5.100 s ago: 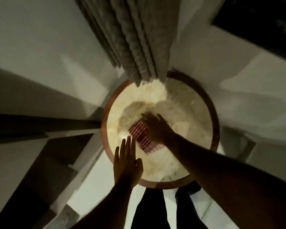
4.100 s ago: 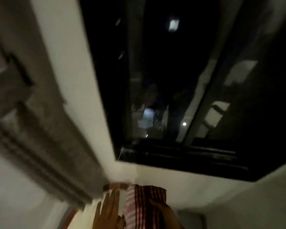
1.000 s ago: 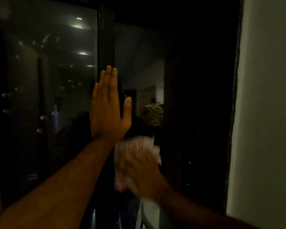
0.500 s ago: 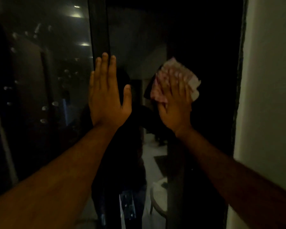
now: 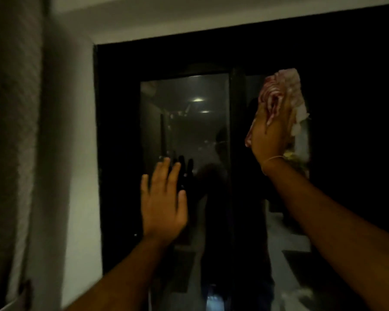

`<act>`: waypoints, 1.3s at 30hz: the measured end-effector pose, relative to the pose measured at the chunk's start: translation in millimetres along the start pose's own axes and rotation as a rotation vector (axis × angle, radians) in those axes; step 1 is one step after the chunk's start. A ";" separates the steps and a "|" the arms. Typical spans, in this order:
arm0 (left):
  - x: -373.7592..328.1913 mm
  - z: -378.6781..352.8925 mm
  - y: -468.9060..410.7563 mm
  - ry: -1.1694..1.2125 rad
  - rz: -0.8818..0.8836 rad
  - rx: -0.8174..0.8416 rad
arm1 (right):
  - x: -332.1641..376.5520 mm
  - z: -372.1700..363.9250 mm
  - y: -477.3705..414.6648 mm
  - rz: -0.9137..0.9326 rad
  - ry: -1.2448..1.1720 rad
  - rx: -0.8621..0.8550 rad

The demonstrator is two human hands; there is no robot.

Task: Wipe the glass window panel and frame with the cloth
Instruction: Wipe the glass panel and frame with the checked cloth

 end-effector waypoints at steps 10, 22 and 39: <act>134.1 27.2 -17.5 -0.066 0.166 0.071 | 63.2 -124.6 51.1 0.582 0.680 0.447; 147.8 10.3 -13.0 -0.064 0.085 -0.119 | -51.5 -82.3 311.8 0.961 0.776 1.006; 149.6 9.6 -12.4 0.029 0.052 -0.139 | 105.4 -194.5 143.9 1.111 0.703 0.870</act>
Point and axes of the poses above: each hand's wrist, its own y-axis away from the middle knuckle, its own z-axis out of the back of the hand, x = y × z, the point moved 7 cm from there along -y, towards the middle knuckle, and after that the axes turned 10 degrees about x, right-handed, at the moved point
